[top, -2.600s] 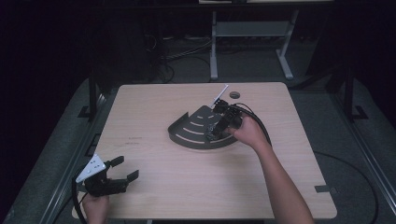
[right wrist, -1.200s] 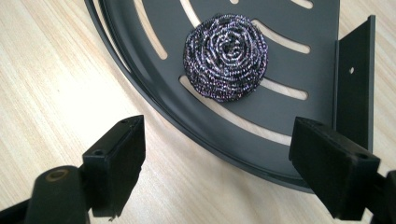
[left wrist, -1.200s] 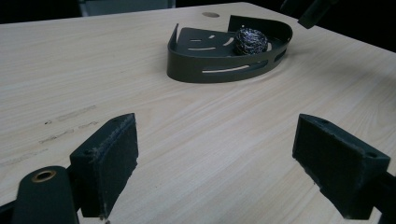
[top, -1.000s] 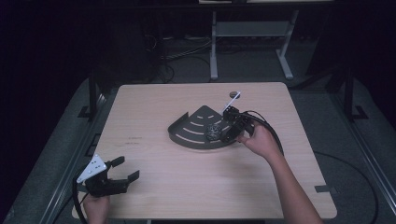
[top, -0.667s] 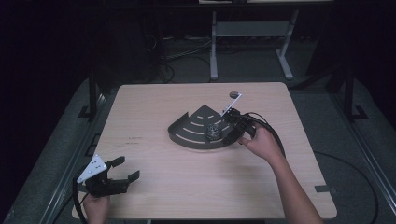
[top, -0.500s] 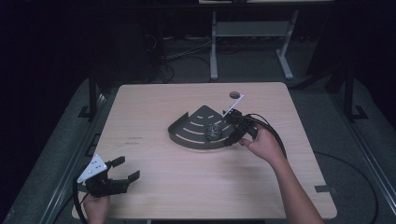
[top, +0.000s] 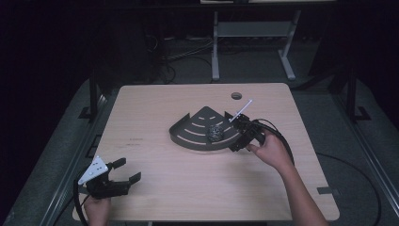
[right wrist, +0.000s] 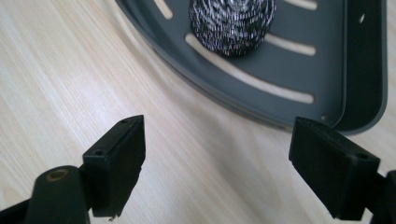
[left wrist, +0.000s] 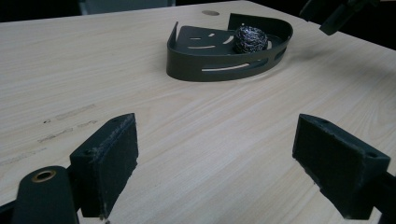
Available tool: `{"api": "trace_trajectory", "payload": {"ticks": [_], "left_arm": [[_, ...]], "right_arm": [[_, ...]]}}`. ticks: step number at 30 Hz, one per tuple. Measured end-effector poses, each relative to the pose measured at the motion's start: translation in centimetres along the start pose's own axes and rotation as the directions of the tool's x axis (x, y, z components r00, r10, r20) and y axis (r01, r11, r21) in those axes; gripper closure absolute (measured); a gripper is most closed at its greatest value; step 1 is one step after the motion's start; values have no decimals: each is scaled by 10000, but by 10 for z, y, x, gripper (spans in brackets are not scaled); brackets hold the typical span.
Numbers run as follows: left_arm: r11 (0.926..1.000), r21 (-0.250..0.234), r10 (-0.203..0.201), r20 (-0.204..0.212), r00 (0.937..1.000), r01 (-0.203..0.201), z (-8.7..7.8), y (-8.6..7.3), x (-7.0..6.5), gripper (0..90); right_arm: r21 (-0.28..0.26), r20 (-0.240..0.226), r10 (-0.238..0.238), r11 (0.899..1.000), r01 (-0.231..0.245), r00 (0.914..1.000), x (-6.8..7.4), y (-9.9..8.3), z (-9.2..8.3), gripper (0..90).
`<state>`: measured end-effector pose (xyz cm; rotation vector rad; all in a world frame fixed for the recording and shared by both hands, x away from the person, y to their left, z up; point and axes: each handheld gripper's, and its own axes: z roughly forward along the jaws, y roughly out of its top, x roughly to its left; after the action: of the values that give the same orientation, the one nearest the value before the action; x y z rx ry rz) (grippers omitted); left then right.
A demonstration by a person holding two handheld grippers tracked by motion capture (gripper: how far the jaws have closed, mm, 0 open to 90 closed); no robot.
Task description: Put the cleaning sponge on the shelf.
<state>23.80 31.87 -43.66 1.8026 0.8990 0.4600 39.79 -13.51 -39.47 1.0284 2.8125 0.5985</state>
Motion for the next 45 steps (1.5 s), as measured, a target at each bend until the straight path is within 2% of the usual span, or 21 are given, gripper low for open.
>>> {"api": "trace_trajectory", "payload": {"ticks": [8, 24, 45], "left_arm": [[10000, 9, 13, 6, 10000, -13, 0, 0, 0, 137], [10000, 53, 25, -12, 10000, -25, 1, 0, -1, 137], [9999, 90, 61, -5, 10000, -61, 1, 0, -2, 137]], "right_arm": [[-113, -154, 142, 9998, -144, 9998, 1, -12, 3, 184], [-206, -102, 294, 9993, -296, 9995, 2, -39, 3, 183], [-277, -117, 490, 9984, -494, 9987, 2, -64, 3, 184]]}}
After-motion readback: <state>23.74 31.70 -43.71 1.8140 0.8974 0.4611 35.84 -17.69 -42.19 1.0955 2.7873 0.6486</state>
